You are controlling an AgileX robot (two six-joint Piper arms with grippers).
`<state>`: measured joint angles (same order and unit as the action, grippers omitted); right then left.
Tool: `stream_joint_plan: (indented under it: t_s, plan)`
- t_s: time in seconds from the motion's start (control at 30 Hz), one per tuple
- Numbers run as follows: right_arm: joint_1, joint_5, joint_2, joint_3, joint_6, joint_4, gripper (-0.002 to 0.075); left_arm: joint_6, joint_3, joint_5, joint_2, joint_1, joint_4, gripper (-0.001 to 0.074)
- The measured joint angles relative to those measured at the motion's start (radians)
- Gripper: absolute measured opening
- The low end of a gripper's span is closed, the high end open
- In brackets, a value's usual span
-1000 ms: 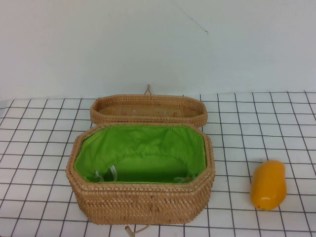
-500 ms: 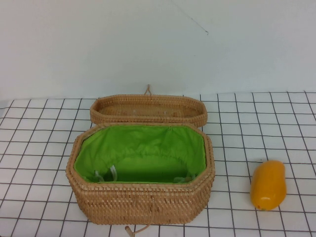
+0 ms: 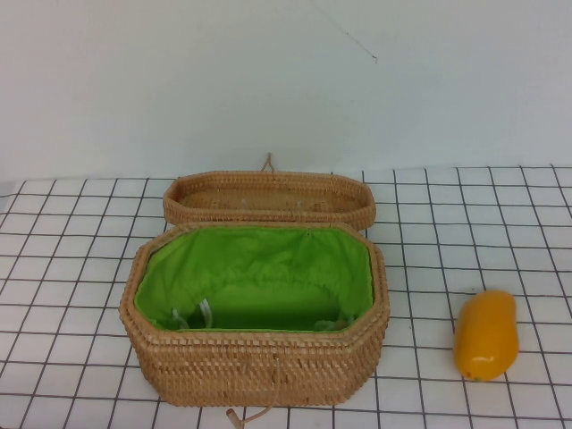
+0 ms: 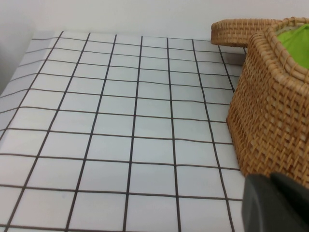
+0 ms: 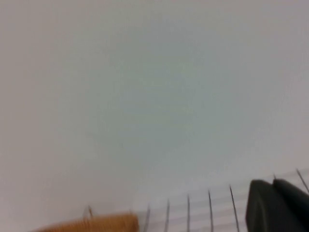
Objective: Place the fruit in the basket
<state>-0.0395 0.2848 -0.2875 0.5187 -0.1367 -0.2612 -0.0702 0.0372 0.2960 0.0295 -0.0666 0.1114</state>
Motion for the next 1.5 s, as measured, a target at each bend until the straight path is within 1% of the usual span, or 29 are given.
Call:
stream_joint_plan:
  t_s: [0.07,0.17,0.27,0.4,0.5,0.67,0.77,0.9,1.0,1.1,1.27,1.33,1.37,1.4,1.5]
  plan:
    - [0.0,0.165,-0.092,0.073,0.062,0.002,-0.0002,0.0,0.0,0.0,0.0,0.0,0.0,0.0001]
    - [0.0,0.346,-0.192,0.153,0.088,0.011,-0.0002,0.0,0.0,0.0,0.0,0.0,0.0,0.0001]
    - [0.0,0.405,-0.244,0.202,0.154,0.034,-0.0002,0.0,0.0,0.0,0.0,0.0,0.0,0.0001]
    - [0.0,0.476,-0.285,0.251,0.208,-0.085,-0.0002,0.0,0.0,0.0,0.0,0.0,0.0,0.0001]
    - [0.0,0.592,-0.36,0.3,0.301,-0.13,-0.0002,0.0,0.0,0.0,0.0,0.0,0.0,0.0001]
    - [0.002,0.848,-0.543,0.457,0.257,-0.097,-0.0002,0.0,0.0,0.0,0.0,0.0,0.0,0.0001]
    - [0.009,0.933,-0.619,0.551,0.19,-0.068,-0.0001,0.0,0.0,0.0,0.0,0.0,0.0,0.0001]
    - [0.013,0.938,-0.709,0.641,0.127,-0.032,-0.0001,0.0,0.0,0.0,0.0,0.0,0.0,0.0001]
    - [0.042,0.938,-0.755,0.678,0.093,-0.01,0.0,0.0,0.0,0.0,0.0,0.0,0.0,0.0001]
    - [0.11,0.938,-0.8,0.68,0.031,0.029,0.0004,0.0,0.0,0.0,0.0,0.0,0.0,0.0001]
    - [0.253,0.938,-0.898,0.68,-0.136,0.195,0.0009,0.0,0.0,0.0,0.0,0.0,0.0,0.0001]
    - [0.29,0.938,-0.932,0.68,-0.181,0.202,0.001,0.0,0.0,0.0,0.0,0.0,0.0,0.0001]
    - [0.309,0.932,-0.952,0.678,-0.2,0.166,0.001,0.0,0.0,0.0,0.0,0.0,0.0,0.0001]
    - [0.323,0.909,-0.973,0.68,-0.209,0.171,0.001,0.0,0.0,0.0,0.0,0.0,0.0,0.0001]
    - [0.341,0.818,-1.03,0.68,-0.227,0.104,0.0011,0.0,0.0,0.0,0.0,0.0,0.0,0.0001]
